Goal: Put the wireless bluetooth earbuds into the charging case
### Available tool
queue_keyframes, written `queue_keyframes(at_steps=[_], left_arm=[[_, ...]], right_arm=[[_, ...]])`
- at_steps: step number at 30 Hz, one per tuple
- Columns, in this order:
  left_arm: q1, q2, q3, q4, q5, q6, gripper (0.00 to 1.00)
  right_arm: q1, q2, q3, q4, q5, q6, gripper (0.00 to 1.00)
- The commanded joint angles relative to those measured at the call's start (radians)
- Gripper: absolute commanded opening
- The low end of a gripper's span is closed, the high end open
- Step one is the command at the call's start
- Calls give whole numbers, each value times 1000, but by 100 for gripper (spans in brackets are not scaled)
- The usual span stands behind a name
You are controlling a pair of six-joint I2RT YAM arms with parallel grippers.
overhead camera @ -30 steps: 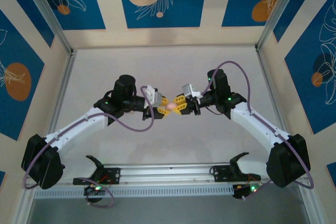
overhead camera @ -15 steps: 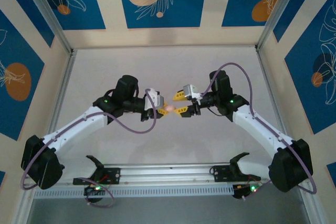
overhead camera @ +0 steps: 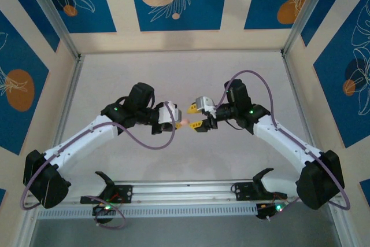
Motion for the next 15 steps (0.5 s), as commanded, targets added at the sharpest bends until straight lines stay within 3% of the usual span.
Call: queue_keyframes(at_steps=[1, 8, 15], left_arm=[[-13, 6, 36, -25, -5, 7, 17], [-13, 5, 38, -21, -12, 0, 17], [-15, 2, 36, -12, -8, -10, 16]], right_arm=[[12, 20, 36, -23, -29, -18, 51], [30, 55, 44, -23, -34, -18, 50], [42, 72, 47, -17, -33, -15, 42]])
